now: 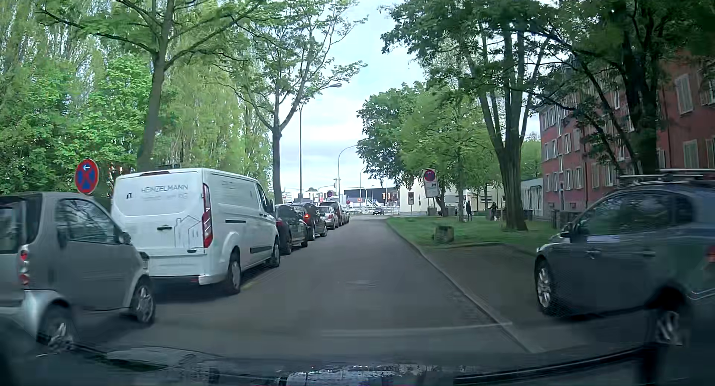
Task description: Follow the waypoints while adhering to traffic rules and regulations
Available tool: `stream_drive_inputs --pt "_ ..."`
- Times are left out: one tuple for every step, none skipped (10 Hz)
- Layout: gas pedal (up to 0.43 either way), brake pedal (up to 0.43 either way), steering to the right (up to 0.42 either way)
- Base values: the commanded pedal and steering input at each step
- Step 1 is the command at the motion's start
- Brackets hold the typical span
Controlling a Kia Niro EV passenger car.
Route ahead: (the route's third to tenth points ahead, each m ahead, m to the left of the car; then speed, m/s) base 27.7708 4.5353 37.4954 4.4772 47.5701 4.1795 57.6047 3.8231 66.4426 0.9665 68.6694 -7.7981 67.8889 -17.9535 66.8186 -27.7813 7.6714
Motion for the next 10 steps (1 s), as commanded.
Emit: stream_drive_inputs --pt "0.059 0.0 -0.009" --pt "0.059 0.0 -0.011" --pt "0.059 0.0 -0.011" --pt "0.059 0.0 -0.01" --pt "0.059 0.0 -0.006" --pt "0.059 0.0 -0.003" --pt "0.059 0.0 -0.003" --pt "0.059 0.0 -0.004" --pt "0.059 0.0 -0.003" --pt "0.059 0.0 -0.001"
